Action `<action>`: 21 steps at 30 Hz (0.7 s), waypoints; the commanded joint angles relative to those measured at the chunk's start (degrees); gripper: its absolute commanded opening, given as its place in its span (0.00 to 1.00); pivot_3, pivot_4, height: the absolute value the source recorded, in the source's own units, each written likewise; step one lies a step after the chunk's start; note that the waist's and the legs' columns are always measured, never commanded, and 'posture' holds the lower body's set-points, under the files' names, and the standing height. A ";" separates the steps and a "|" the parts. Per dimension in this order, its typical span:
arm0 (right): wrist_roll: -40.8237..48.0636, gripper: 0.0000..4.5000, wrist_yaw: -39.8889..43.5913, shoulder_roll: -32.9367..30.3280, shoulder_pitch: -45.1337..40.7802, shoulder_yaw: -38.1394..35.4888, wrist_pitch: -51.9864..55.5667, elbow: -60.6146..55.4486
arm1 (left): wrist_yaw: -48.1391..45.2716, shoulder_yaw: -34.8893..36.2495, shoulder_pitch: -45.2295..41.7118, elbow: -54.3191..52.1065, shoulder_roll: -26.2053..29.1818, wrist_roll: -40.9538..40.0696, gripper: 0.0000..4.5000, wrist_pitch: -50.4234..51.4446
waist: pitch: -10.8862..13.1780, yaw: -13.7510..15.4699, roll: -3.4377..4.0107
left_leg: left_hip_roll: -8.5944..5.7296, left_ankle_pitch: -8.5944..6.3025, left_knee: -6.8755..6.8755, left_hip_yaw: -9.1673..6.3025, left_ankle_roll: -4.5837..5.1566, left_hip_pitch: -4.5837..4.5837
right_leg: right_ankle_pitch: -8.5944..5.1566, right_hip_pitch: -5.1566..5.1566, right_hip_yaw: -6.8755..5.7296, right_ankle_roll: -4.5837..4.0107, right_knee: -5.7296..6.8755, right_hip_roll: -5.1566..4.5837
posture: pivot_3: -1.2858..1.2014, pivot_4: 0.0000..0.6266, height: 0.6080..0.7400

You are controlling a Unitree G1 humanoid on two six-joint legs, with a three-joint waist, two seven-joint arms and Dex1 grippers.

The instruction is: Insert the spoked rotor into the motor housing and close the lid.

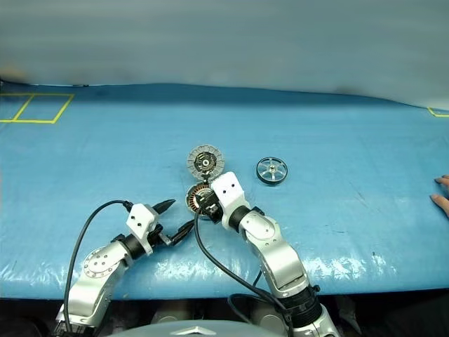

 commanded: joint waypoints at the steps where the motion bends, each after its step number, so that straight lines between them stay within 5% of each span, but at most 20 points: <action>1: -1.97 0.30 -0.85 -0.80 -1.19 1.93 1.05 -2.05 | 0.08 -0.04 0.05 0.13 -0.07 0.18 1.00 -1.47 | 0.00 0.00 0.00 | 0.00 0.00 0.00 0.01 0.00 -0.01 | 0.00 -0.01 0.00 0.00 0.00 0.00 | 0.52 0.24 1.00; 5: -2.94 0.02 -1.23 -0.73 -1.39 3.42 0.35 -0.41 | 0.25 0.06 0.12 0.53 -0.32 0.53 1.00 -2.78 | 0.00 -0.04 0.00 | 0.01 0.00 -0.01 0.01 0.00 -0.01 | 0.00 -0.02 0.00 0.00 0.01 0.01 | 0.52 0.24 1.00; 21: -3.94 0.01 -3.26 1.95 -3.36 2.38 -4.34 7.76 | 0.15 0.41 0.35 1.81 -0.58 0.51 1.00 -4.85 | 0.00 -0.03 0.01 | 0.00 0.00 -0.01 0.01 0.01 -0.02 | 0.00 -0.02 0.00 0.00 0.00 0.00 | 0.52 0.24 1.00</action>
